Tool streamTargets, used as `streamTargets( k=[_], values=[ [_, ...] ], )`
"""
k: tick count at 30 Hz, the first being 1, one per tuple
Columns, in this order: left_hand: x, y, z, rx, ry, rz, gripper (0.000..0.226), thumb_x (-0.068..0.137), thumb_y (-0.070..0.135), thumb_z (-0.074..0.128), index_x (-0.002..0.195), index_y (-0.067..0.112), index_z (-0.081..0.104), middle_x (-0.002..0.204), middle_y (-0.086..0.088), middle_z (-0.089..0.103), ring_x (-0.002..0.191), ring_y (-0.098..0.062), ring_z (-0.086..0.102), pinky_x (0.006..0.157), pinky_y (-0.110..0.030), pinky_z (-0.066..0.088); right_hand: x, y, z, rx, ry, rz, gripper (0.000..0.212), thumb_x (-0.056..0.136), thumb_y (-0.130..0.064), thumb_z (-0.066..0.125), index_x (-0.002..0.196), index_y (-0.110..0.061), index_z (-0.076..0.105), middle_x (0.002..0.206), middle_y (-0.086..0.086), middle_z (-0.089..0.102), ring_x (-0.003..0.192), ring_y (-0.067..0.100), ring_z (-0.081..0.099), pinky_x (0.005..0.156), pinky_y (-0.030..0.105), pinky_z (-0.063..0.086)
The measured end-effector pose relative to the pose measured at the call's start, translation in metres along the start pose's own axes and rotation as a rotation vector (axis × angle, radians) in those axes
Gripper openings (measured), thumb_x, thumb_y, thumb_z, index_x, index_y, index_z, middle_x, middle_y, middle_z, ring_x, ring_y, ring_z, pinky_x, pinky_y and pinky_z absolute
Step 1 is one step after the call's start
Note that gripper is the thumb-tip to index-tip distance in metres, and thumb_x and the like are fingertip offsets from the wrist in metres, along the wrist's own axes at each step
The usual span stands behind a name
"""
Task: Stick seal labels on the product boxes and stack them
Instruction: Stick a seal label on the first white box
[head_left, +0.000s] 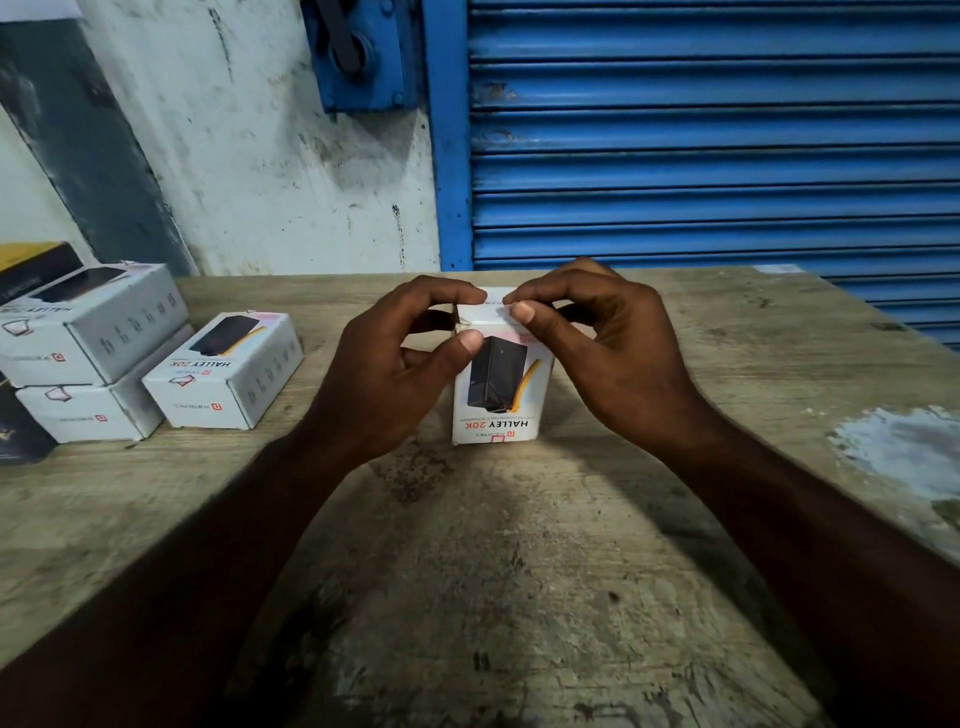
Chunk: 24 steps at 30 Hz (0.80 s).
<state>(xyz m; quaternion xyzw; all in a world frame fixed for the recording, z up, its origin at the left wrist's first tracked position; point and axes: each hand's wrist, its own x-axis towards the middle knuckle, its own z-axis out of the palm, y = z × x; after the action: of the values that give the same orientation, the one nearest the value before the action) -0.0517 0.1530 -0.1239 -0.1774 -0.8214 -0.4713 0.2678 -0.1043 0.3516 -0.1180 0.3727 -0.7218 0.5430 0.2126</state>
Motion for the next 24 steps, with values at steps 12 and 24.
streamTargets(
  k=[12,24],
  values=[
    [0.0010,-0.0034,-0.0010,-0.057,-0.015,-0.044,0.024,0.096,0.023,0.064,0.119,0.028,0.063,0.126,0.015,0.065,0.112,-0.003,0.064,0.074,-0.013,0.050,-0.0014,0.0041,0.0002,-0.087,-0.026,-0.074,0.014,0.093,-0.018,0.069,0.104,-0.012,0.077,0.098,-0.001,0.069,0.100,0.016,0.064,0.086,0.037,0.054],
    [0.0010,-0.0016,-0.0014,-0.068,-0.022,-0.039,0.026,0.093,0.029,0.062,0.119,0.028,0.062,0.125,0.014,0.065,0.111,-0.006,0.064,0.076,-0.017,0.052,-0.0014,-0.0013,-0.0024,-0.084,0.042,-0.084,0.011,0.097,-0.019,0.067,0.106,-0.019,0.073,0.101,-0.008,0.072,0.099,0.015,0.068,0.086,0.047,0.055]
  ],
)
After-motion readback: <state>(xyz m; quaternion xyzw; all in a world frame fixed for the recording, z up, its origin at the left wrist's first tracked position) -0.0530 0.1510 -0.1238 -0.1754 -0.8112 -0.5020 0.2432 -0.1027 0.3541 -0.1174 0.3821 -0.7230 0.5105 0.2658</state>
